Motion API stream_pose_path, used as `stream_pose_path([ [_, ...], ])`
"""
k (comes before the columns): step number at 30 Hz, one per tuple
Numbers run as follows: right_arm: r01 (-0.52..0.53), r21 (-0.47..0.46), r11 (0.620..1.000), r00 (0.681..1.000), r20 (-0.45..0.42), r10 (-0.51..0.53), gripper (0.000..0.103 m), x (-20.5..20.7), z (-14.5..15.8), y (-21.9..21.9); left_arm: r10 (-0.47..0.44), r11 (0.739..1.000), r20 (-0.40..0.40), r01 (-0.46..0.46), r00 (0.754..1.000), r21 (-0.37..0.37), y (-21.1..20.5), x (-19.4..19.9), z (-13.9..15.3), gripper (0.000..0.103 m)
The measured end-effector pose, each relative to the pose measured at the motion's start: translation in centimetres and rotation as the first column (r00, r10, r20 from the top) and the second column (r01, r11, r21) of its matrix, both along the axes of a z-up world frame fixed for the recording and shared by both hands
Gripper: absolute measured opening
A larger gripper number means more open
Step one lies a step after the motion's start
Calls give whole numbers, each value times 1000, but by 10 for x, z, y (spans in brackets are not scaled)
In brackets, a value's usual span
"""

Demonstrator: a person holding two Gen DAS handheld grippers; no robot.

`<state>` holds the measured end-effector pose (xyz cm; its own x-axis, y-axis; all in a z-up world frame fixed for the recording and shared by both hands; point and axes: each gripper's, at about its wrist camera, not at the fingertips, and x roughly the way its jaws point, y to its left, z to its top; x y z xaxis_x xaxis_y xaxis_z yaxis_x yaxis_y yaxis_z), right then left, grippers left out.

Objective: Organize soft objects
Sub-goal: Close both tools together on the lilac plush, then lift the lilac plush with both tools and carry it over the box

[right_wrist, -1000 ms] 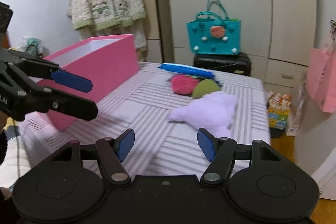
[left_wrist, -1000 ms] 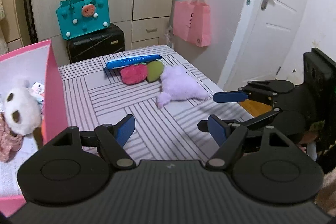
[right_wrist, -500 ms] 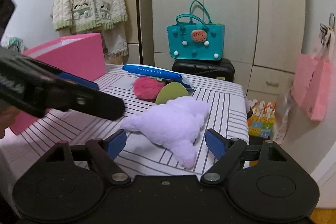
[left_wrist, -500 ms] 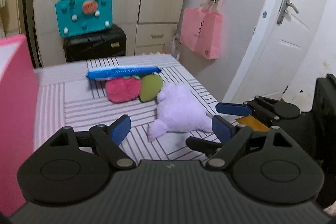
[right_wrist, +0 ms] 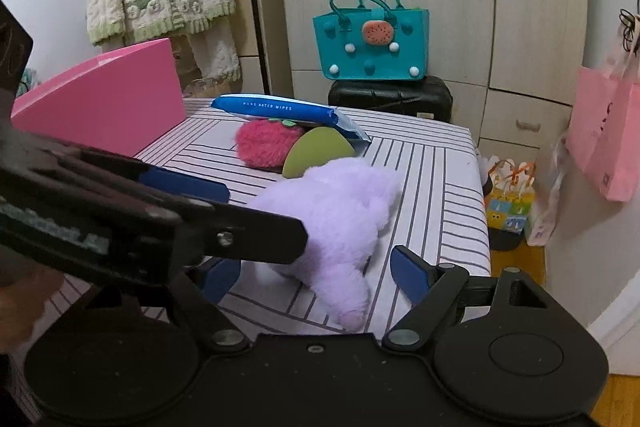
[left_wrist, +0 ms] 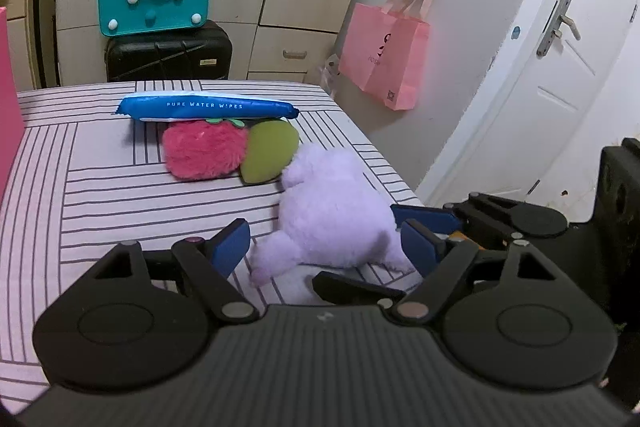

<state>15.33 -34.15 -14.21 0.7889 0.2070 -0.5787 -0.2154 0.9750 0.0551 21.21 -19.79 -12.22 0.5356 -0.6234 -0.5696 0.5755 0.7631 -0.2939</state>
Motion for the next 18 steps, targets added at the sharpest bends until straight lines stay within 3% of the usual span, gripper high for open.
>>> stream_pose_path([
  [5,8,-32,999,1000,15,-8,67,-4,-2,11,8,1000,-47,-8,999,-10,-2,5,-11,69],
  [9,60,-26,998,998,20,-60,57,-8,-2,13,13,1000,-24,-14,1000,-11,-2,1,-12,57],
  [18,159,-8,987,987,37,-159,50,-22,-3,22,-44,997,-32,41,999,-67,6,-5,-16,53],
])
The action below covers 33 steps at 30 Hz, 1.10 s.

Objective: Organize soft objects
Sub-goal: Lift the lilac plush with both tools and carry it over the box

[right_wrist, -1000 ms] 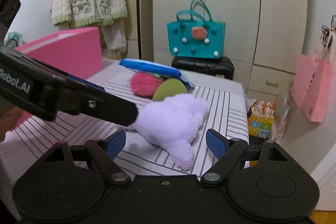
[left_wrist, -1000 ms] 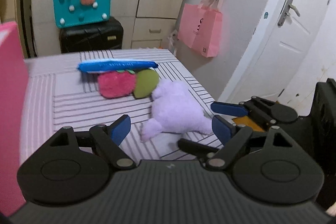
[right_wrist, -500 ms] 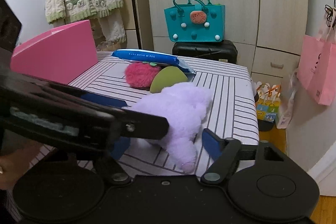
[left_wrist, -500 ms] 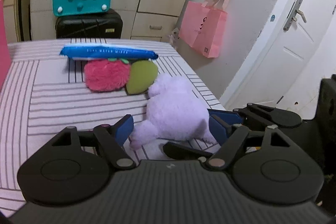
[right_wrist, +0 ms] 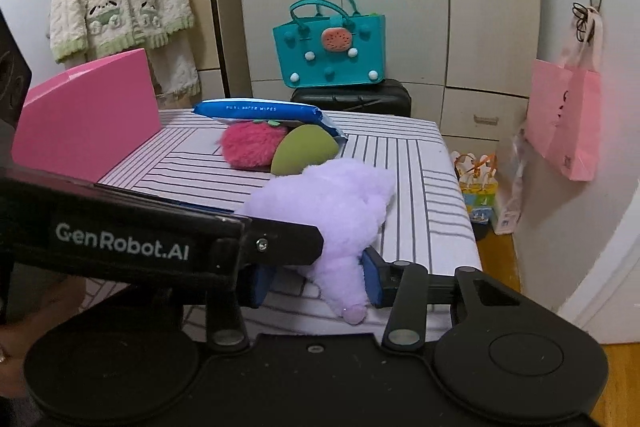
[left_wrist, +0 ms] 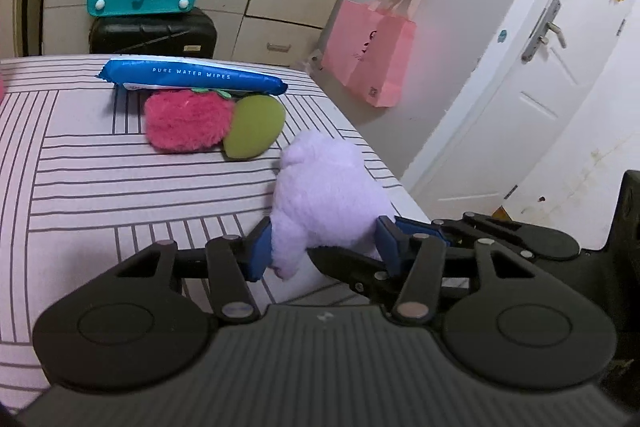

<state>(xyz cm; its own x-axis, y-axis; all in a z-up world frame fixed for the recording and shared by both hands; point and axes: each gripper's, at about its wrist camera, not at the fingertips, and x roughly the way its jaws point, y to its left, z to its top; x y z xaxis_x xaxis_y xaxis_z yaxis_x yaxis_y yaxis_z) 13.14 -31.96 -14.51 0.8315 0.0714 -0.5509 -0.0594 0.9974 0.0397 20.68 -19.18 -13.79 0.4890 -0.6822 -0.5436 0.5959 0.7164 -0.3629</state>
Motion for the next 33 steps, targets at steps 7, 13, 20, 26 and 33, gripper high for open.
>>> stream_pose_path([
  [7,18,-2,1000,1000,15,-18,49,-18,2,12,-29,999,30,28,999,41,4,-18,9,53],
  [13,6,-10,1000,999,32,-6,49,-37,7,25,-54,997,21,53,998,48,18,-32,16,53],
  [20,-23,-7,1000,999,30,23,49,-58,8,39,-44,995,18,42,999,88,31,-57,22,53],
  [26,-65,8,998,998,15,65,49,-72,14,51,-35,995,-22,37,999,91,50,-70,27,53],
  [33,-154,-4,988,988,-20,154,48,-87,24,65,-55,992,-44,59,998,115,72,-86,38,53],
])
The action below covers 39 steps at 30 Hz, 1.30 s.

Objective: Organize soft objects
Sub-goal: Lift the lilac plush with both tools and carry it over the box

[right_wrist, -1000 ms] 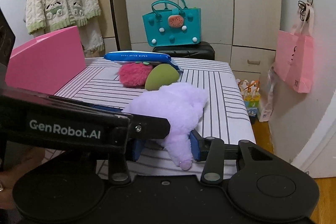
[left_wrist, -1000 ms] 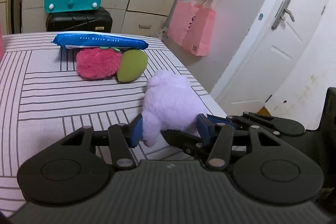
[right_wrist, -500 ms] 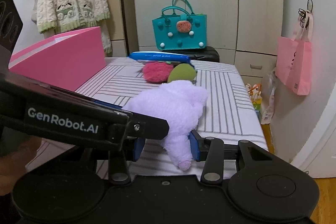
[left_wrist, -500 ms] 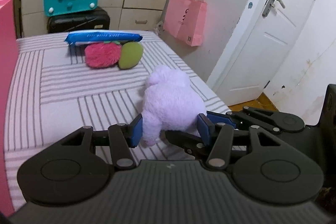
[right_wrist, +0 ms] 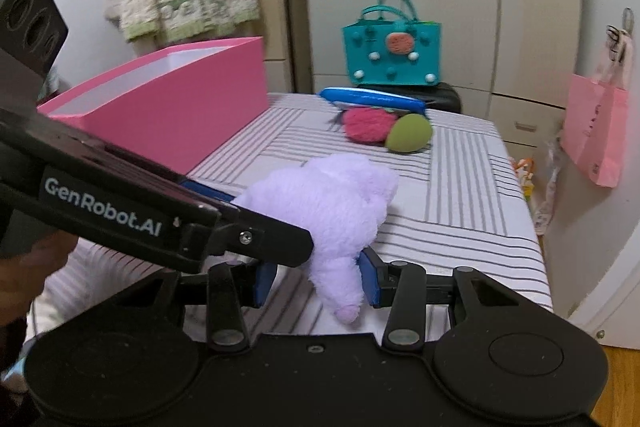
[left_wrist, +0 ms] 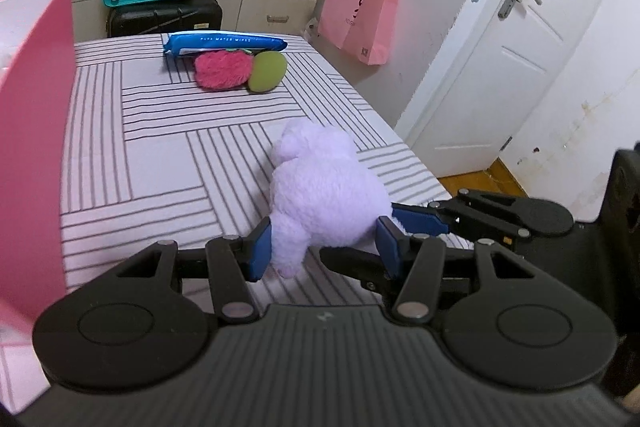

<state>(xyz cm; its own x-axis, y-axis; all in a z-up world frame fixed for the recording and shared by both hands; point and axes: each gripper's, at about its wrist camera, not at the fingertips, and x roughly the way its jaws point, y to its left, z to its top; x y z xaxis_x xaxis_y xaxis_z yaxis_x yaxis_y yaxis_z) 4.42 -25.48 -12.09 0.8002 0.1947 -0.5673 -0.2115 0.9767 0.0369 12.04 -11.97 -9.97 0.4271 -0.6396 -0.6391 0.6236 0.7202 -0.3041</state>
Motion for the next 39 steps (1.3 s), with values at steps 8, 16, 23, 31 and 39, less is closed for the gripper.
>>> stream_pose_path([
  [8,-86,-21,996,996,-19,86,42,-13,10,18,-36,999,19,35,999,29,22,-21,17,52],
  [16,-130,-54,990,991,11,131,28,-18,22,36,-40,998,42,39,998,44,47,-30,33,51],
  [23,-164,-94,982,986,19,166,17,-9,20,55,-20,998,27,19,999,57,63,-26,31,51],
  [31,-175,-140,975,984,17,179,15,-6,17,61,-18,999,-10,18,1000,37,74,-19,25,55],
  [39,-139,-294,946,989,6,148,15,-2,6,56,-4,1000,60,4,998,-7,73,-16,28,57],
])
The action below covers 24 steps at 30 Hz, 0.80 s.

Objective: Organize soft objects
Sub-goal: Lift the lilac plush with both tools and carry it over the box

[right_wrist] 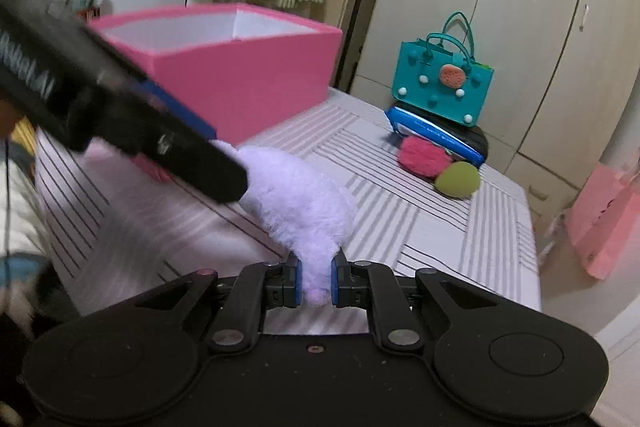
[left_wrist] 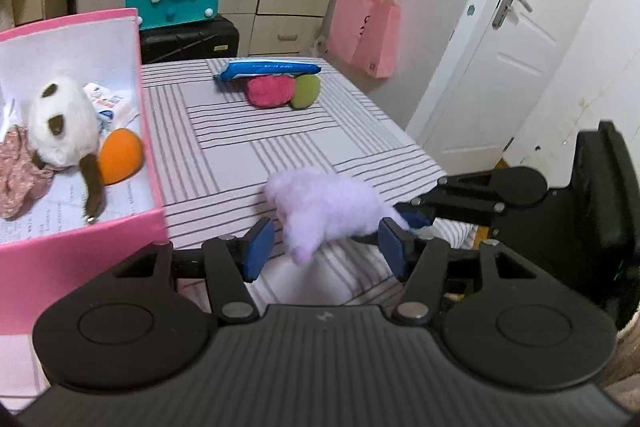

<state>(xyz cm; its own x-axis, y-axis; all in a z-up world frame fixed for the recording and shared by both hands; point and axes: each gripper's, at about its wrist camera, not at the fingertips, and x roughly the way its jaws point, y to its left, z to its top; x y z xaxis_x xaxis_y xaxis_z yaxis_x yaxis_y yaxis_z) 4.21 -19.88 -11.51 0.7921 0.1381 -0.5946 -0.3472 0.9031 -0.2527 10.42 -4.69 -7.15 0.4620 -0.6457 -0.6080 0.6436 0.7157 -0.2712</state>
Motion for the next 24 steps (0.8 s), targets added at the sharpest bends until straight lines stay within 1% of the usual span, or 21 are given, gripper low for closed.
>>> stream_pose_path([
  [2,-5,-13,1000,1000,-17,5,16,1,-4,-3,4,1000,-7,-4,1000,-14,-7,5,-4,57],
  [4,-13,-4,1000,999,-34,13,18,2,-7,-7,7,1000,-14,-7,1000,-14,-16,11,-9,57],
  [5,-19,9,1000,999,-38,19,20,2,-8,-9,16,1000,-23,-16,1000,-9,-20,14,-13,57],
  [7,-26,44,999,998,-50,28,35,3,-9,-14,25,1000,-43,-25,999,2,-27,22,-18,57],
  [8,-28,66,997,998,-54,31,39,3,-10,-16,30,1000,-54,-30,998,6,-29,25,-21,57],
  [9,-31,92,995,998,-57,36,47,4,-10,-18,37,999,-70,-36,997,10,-32,29,-25,57],
  [10,-34,111,993,997,-60,41,51,4,-11,-20,43,999,-84,-42,996,16,-34,32,-28,57],
  [12,-33,135,990,996,-74,43,51,8,-14,-22,59,998,-112,-56,992,26,-35,37,-33,57],
  [16,-54,161,986,994,-83,68,59,12,-17,-24,90,995,-107,-86,990,41,-33,33,-32,57],
  [18,-72,169,983,992,-92,88,63,11,-17,-26,94,995,-106,-91,990,37,-30,31,-31,58],
  [21,-84,179,980,990,-97,102,64,6,-15,-28,93,996,-106,-92,990,18,-25,27,-27,62],
  [24,-119,197,973,984,-111,143,68,1,-15,-31,83,996,-101,-83,991,14,-23,25,-25,62],
])
